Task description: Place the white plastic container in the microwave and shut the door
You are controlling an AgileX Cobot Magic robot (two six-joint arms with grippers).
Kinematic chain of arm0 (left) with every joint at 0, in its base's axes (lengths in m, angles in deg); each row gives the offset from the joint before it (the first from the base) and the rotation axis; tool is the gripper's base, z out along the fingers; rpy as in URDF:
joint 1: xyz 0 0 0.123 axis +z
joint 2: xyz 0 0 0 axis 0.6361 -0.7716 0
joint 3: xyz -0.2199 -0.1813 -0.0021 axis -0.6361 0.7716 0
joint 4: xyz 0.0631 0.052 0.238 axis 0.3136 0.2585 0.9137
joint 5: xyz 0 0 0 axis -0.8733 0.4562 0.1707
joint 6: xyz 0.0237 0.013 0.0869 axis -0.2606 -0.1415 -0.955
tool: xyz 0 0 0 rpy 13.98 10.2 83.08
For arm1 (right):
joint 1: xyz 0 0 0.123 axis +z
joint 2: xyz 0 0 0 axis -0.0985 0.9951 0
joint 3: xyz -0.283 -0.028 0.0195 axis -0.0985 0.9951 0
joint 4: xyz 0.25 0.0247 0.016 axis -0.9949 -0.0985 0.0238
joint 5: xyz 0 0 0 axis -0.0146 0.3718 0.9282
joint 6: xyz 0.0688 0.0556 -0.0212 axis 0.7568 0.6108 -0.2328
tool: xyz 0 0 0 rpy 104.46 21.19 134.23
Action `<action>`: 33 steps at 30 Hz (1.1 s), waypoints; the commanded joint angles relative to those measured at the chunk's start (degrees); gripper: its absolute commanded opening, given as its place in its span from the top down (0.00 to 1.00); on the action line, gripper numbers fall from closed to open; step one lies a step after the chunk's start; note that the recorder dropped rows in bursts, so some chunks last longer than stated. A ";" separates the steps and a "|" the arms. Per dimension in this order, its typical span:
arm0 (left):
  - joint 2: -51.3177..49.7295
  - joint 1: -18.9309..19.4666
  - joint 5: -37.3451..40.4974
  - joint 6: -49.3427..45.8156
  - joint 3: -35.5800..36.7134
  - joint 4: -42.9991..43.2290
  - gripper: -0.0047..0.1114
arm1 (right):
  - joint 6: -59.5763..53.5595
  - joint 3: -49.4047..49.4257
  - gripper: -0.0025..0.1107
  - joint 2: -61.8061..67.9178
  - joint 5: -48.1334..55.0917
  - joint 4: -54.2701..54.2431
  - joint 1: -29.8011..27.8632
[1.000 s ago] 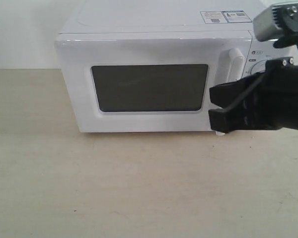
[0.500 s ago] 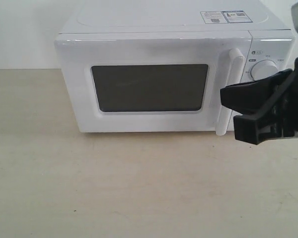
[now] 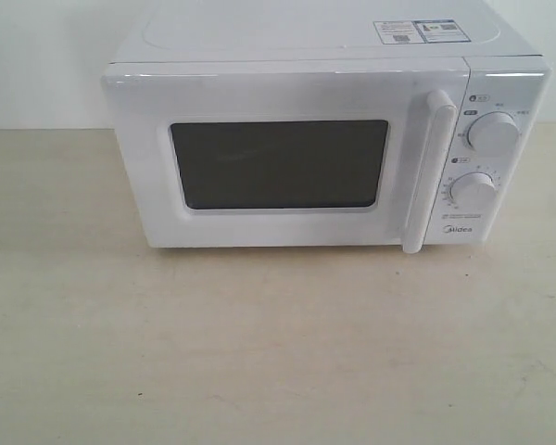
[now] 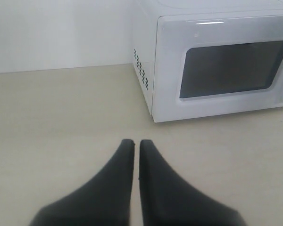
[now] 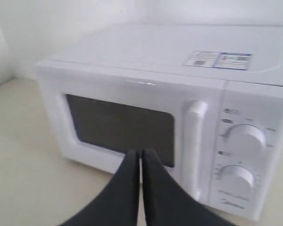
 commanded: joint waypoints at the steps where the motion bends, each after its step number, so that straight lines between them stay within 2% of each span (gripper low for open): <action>1: 0.33 0.04 0.00 0.22 0.30 0.23 0.92 | 1.62 6.37 0.98 -11.25 0.35 -0.27 -9.08; 4: 0.33 0.04 0.00 0.22 0.30 0.23 0.92 | 1.62 10.58 0.98 -17.80 0.35 -0.16 -13.36; 7: 0.33 0.04 0.00 0.22 0.30 0.23 0.92 | 1.62 14.34 0.98 -21.71 0.35 -0.04 -15.32; 16: 0.33 0.04 0.00 0.22 0.30 0.23 0.92 | 1.60 25.78 0.98 -23.67 -7.51 0.22 -15.32; 19: 0.33 0.04 0.00 0.22 0.30 0.23 0.92 | 1.47 26.57 0.98 -27.31 -9.33 0.44 -15.32; 21: 0.33 0.04 0.00 0.22 0.30 0.23 0.92 | 3.10 26.57 0.98 -27.46 -7.56 4.37 -15.32; 22: 0.33 0.04 0.00 0.22 0.30 0.23 0.92 | 10.54 26.57 0.98 -27.46 -6.82 13.41 -15.32; 24: 0.33 0.04 0.08 0.22 0.30 0.23 0.92 | 22.84 26.57 0.98 -27.46 -6.92 24.41 -15.32; 25: 0.33 0.04 0.08 0.22 0.30 0.23 0.92 | 26.10 26.57 0.98 -27.46 -6.92 26.38 -15.32; 33: 0.33 0.04 0.08 0.22 0.30 0.23 0.92 | 24.16 26.57 0.98 -27.46 -2.70 27.44 -15.32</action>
